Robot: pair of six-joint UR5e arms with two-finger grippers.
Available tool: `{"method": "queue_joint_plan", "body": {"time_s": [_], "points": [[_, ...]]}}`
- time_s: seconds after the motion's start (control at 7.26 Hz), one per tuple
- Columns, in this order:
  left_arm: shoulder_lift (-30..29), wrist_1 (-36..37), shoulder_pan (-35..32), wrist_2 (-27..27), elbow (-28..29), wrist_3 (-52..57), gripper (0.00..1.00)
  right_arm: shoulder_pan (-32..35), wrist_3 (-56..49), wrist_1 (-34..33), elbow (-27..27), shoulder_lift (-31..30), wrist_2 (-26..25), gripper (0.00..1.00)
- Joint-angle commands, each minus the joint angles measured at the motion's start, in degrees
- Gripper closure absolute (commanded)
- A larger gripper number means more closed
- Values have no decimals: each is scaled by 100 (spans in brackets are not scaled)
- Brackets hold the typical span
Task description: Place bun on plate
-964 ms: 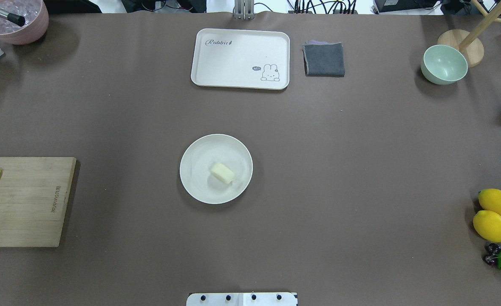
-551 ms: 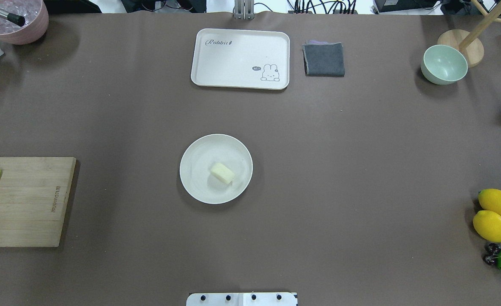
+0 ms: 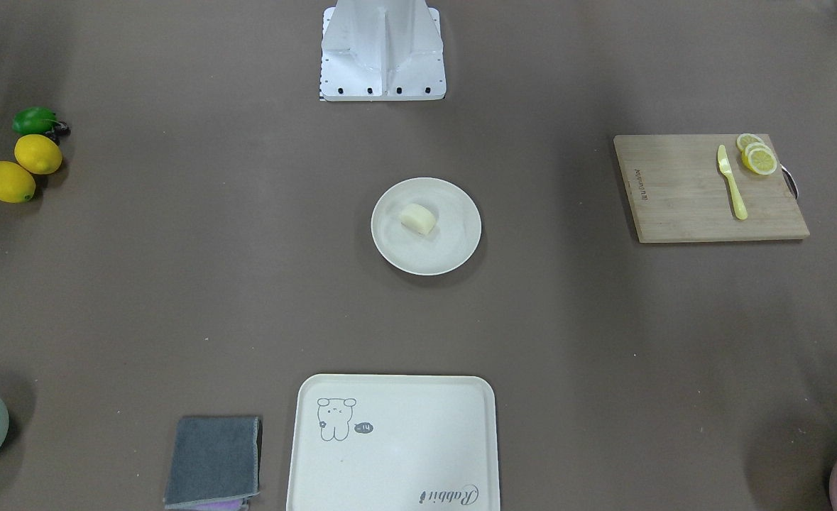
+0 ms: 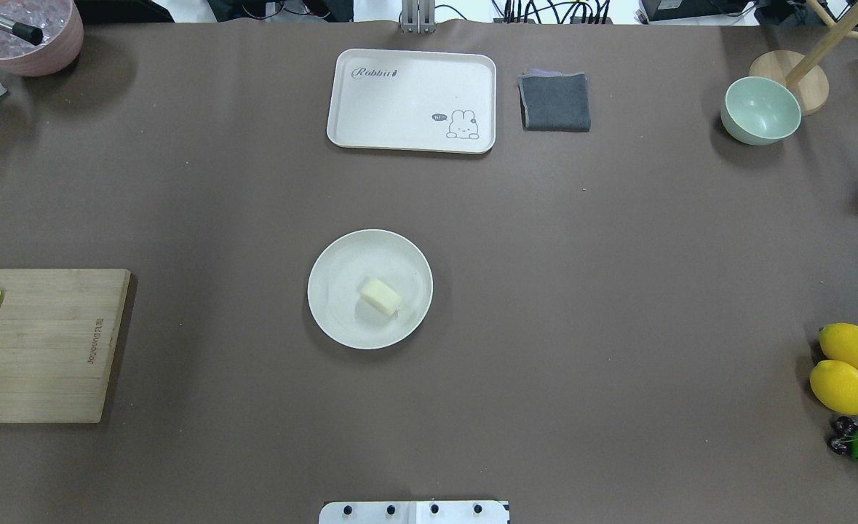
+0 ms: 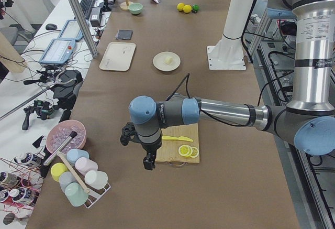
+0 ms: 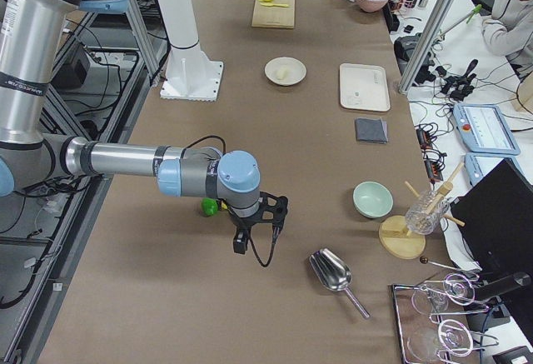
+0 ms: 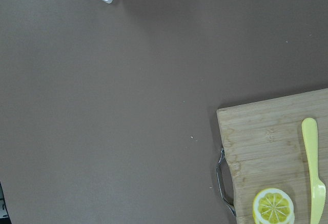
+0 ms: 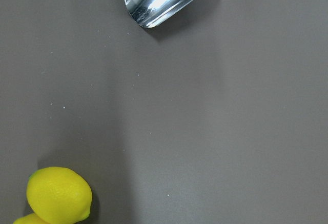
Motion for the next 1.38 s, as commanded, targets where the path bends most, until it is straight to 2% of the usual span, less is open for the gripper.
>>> {"method": "queue_joint_plan", "body": {"time_s": [0.0,1.24], "points": [[43,-43,-15,3,-37,12,3,0,-3,2,-33,1,-13,0],[52,-44,-23,3,-99,12,3,-9,5,-15,-112,1,-5,0]]}}
